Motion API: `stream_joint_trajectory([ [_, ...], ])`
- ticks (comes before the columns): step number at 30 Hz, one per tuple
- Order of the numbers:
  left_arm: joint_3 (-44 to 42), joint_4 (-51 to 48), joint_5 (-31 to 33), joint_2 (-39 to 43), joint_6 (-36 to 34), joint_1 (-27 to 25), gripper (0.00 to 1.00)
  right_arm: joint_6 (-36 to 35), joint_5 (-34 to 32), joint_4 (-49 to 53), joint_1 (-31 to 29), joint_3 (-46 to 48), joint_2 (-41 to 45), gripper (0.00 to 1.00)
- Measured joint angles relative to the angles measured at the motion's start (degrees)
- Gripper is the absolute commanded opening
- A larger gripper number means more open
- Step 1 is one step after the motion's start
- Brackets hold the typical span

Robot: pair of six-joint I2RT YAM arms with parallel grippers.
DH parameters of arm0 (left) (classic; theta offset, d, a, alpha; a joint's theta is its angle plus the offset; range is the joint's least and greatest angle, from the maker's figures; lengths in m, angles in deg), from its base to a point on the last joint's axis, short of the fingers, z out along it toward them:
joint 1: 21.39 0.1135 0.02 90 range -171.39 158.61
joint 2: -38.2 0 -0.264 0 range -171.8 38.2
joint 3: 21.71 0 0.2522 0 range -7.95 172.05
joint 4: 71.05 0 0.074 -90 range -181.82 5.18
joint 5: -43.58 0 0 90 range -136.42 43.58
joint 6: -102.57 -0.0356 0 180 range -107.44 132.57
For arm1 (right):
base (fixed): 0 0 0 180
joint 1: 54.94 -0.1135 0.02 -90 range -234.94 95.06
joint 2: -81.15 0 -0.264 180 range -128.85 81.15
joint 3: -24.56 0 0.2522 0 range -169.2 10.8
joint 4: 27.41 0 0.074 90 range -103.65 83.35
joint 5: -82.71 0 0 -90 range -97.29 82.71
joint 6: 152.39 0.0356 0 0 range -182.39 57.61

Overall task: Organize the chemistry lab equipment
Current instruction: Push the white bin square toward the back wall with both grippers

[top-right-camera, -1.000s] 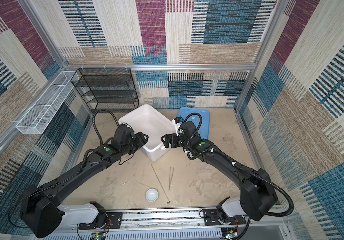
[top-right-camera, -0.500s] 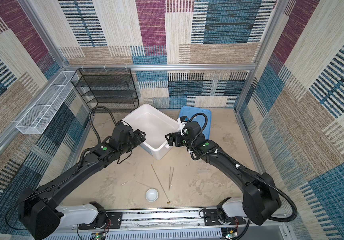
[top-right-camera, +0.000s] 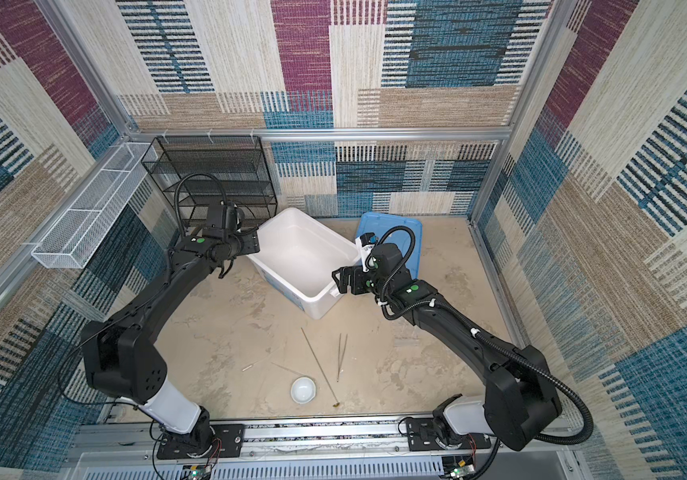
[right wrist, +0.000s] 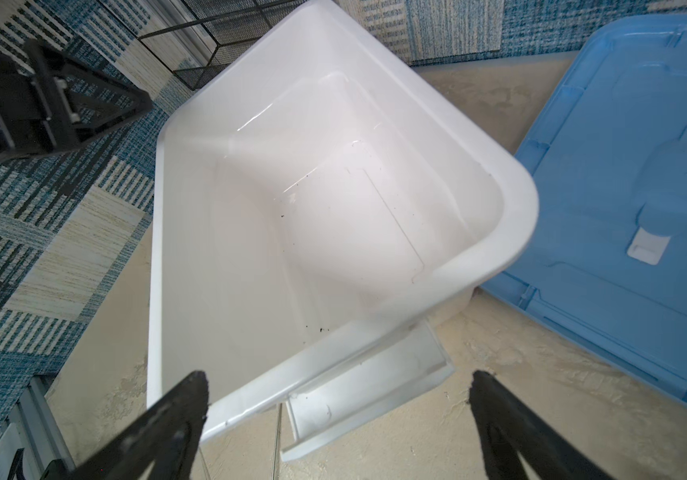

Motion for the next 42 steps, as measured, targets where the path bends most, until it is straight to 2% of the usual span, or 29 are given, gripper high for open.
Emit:
stream_joint_trajectory([
  [6,7.21,-0.44,-3.65,-7.80,-6.67,1.66,0.75,-1.09,1.57,0.48,0.31,0.07,0.00,0.99],
  [14,9.14,-0.52,-4.44,-10.69,-9.81,1.97,0.57,-1.25,2.25,0.48,0.35,0.48,-0.83,0.99],
  [17,8.28,-1.11,-4.70,-11.10,-10.08,2.32,0.45,-1.25,2.40,0.48,0.35,0.46,-1.05,0.99],
  [21,7.15,-1.99,-6.43,-11.10,-10.12,3.41,0.42,-1.25,2.47,0.55,0.39,0.11,-1.90,0.99],
  [23,6.75,-2.23,-6.38,-10.95,-9.97,3.65,0.32,-1.27,2.91,0.52,0.39,-0.28,-2.23,0.99],
  [27,5.53,-3.50,-7.48,-8.87,-9.49,4.07,0.28,-1.27,3.43,0.52,0.39,-0.87,-2.97,0.99],
  [29,4.79,-4.02,-7.21,-7.67,-9.18,4.26,0.21,-1.27,3.48,0.57,0.39,-1.29,-3.41,0.99],
  [35,-0.28,-5.60,-6.25,-3.23,-6.40,6.19,0.16,-1.27,3.87,0.66,0.39,-1.77,-3.80,0.99],
  [38,-4.44,-5.20,-5.64,-0.31,-3.39,7.23,0.07,-1.22,3.93,0.66,0.39,-1.77,-3.82,0.99],
  [42,-9.33,-4.37,-4.85,4.02,1.36,7.74,0.06,-1.18,4.50,0.66,0.39,-1.77,-3.82,0.99],
])
